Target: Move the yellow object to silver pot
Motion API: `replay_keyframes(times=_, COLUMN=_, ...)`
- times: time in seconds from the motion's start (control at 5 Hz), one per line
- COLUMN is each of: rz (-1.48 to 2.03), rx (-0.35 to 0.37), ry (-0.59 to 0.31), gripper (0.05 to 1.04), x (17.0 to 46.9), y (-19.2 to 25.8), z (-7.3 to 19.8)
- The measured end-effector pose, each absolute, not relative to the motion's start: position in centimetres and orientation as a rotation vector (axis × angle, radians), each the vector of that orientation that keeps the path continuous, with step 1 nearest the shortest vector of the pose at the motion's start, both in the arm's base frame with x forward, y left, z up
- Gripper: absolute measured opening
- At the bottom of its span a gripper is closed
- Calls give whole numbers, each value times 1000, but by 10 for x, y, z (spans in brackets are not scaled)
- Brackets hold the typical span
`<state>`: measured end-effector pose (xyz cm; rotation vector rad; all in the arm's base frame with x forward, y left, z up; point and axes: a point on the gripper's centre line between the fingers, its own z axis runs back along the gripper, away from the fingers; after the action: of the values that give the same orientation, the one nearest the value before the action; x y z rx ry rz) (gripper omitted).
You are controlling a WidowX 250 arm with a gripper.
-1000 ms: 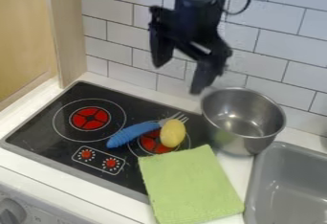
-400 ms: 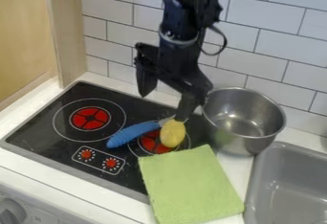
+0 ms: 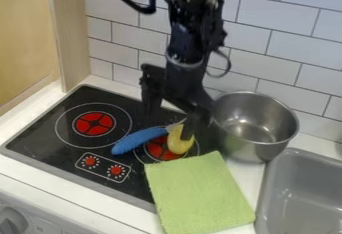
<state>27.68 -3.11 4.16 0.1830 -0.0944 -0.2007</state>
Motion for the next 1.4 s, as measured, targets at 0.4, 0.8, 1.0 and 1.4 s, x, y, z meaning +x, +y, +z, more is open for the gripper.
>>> replay_keyframes(times=0.4, rz=-146, rx=193, ry=-172, gripper=999, x=284, y=-30, z=25)
replay_keyframes(times=0.8, rz=-139, rx=193, ry=-182, gripper=941, x=285, y=-33, z=15)
replay_keyframes(times=1.0, rz=-136, rx=191, ry=-189, gripper=639, x=286, y=-34, z=15)
replay_keyframes(times=1.4, rz=-119, rx=192, ry=-192, gripper=570, x=285, y=-33, z=14)
